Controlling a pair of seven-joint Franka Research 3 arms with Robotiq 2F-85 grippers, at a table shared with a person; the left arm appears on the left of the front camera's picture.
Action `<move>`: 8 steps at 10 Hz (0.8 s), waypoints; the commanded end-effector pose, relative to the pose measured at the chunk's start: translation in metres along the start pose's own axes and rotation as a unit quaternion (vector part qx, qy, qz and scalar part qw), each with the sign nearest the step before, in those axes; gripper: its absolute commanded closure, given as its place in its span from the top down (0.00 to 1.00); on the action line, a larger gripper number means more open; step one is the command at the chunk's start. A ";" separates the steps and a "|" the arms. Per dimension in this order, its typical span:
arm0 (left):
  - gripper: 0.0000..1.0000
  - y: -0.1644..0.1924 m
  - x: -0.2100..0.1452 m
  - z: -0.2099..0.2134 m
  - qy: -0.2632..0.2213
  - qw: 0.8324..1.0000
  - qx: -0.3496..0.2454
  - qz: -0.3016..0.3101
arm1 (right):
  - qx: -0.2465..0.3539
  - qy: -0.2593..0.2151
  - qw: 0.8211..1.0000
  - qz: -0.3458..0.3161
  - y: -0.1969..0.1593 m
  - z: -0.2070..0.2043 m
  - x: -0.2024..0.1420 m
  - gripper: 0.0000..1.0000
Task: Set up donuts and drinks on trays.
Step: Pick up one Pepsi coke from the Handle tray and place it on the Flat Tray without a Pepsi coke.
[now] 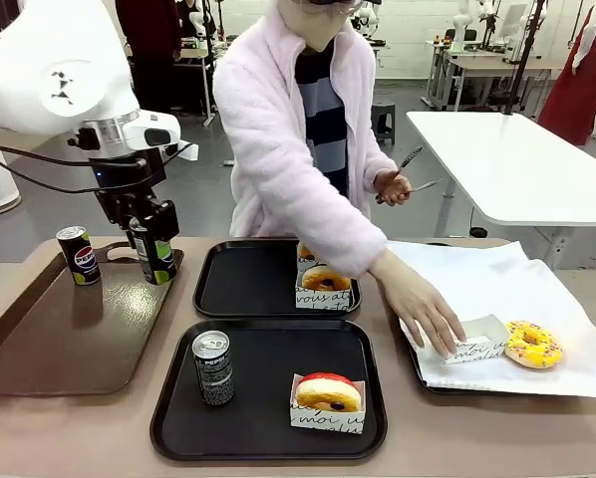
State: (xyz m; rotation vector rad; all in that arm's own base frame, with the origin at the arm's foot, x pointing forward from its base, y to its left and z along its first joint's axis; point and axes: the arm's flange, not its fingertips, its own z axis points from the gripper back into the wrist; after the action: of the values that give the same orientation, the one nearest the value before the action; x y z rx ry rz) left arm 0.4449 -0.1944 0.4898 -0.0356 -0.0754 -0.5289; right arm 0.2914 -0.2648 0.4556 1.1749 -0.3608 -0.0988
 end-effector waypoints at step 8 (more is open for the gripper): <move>0.59 -0.006 -0.130 0.056 -0.007 0.997 -0.021 -0.074 | 0.002 -0.004 1.000 0.005 0.000 0.000 0.000 1.00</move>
State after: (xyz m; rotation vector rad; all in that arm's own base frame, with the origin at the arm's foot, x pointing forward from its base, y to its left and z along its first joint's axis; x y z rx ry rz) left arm 0.3549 -0.1484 0.5272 -0.0616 -0.0310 -0.6605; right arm 0.2916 -0.2648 0.4553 1.1751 -0.3597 -0.0993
